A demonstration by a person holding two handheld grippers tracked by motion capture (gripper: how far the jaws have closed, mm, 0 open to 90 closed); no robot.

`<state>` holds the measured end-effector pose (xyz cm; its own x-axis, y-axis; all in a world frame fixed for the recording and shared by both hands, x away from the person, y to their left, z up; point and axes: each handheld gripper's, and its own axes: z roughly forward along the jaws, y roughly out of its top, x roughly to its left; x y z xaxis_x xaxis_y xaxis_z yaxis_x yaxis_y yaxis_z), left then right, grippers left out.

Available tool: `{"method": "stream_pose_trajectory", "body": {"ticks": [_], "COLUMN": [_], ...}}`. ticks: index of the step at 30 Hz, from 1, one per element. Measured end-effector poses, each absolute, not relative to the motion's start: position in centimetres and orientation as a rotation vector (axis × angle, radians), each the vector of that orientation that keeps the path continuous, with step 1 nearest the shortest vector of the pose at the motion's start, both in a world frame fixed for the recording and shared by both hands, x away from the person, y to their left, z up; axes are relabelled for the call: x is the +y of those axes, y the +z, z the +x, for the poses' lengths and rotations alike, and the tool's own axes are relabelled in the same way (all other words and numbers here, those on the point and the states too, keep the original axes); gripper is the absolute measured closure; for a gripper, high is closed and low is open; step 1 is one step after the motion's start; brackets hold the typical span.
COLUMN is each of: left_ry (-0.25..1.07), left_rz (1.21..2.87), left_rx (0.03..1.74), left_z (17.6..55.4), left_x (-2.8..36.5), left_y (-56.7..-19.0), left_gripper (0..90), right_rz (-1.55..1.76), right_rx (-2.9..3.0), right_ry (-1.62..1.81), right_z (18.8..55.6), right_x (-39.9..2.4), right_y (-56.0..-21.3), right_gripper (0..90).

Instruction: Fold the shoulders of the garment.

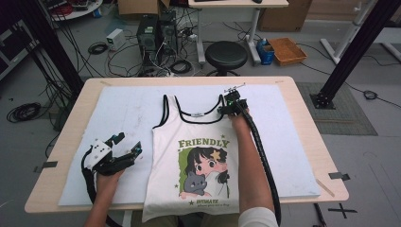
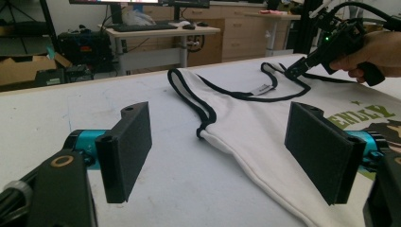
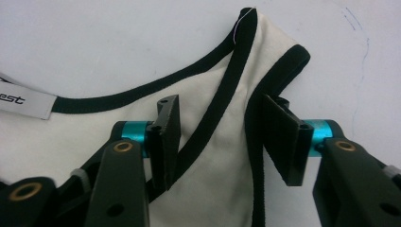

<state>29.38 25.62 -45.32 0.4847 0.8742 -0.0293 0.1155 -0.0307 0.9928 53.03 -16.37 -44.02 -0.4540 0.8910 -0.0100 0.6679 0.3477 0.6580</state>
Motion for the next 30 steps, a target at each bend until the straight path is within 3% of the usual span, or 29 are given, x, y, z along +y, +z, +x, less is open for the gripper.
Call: {"method": "stream_pose_trajectory", "body": {"ticks": [1,2,5,12,17,30], "left_ry": [0.767,0.767,0.766,0.759,0.759,0.753], "left_rz": [1.494,1.493,1.492,1.487,1.486,1.490], "left_rx": [0.907,0.907,0.908,0.908,0.905,0.907], "left_z": [29.4,29.4,29.4,29.4,29.3,29.3], "left_x": [25.6,25.6,25.6,25.7,25.7,25.7], "left_y": [-45.3,-45.3,-45.3,-45.3,-45.3,-45.3], "left_gripper": [23.7,23.7,23.7,23.7,23.7,23.7], "right_rz": [1.379,1.381,1.391,1.251,1.039,0.768], "right_rx": [2.248,2.256,2.272,2.261,2.215,2.315], "right_ry": [0.846,0.841,0.863,0.969,1.109,1.065], "right_z": [53.0,53.0,52.9,51.6,48.1,43.3], "right_x": [-16.5,-16.7,-16.9,-16.6,-17.1,-17.2], "right_y": [-44.0,-43.8,-43.8,-42.7,-40.8,-41.9], "right_gripper": [56.5,77.8,83.8,85.8,85.7,85.0]}}
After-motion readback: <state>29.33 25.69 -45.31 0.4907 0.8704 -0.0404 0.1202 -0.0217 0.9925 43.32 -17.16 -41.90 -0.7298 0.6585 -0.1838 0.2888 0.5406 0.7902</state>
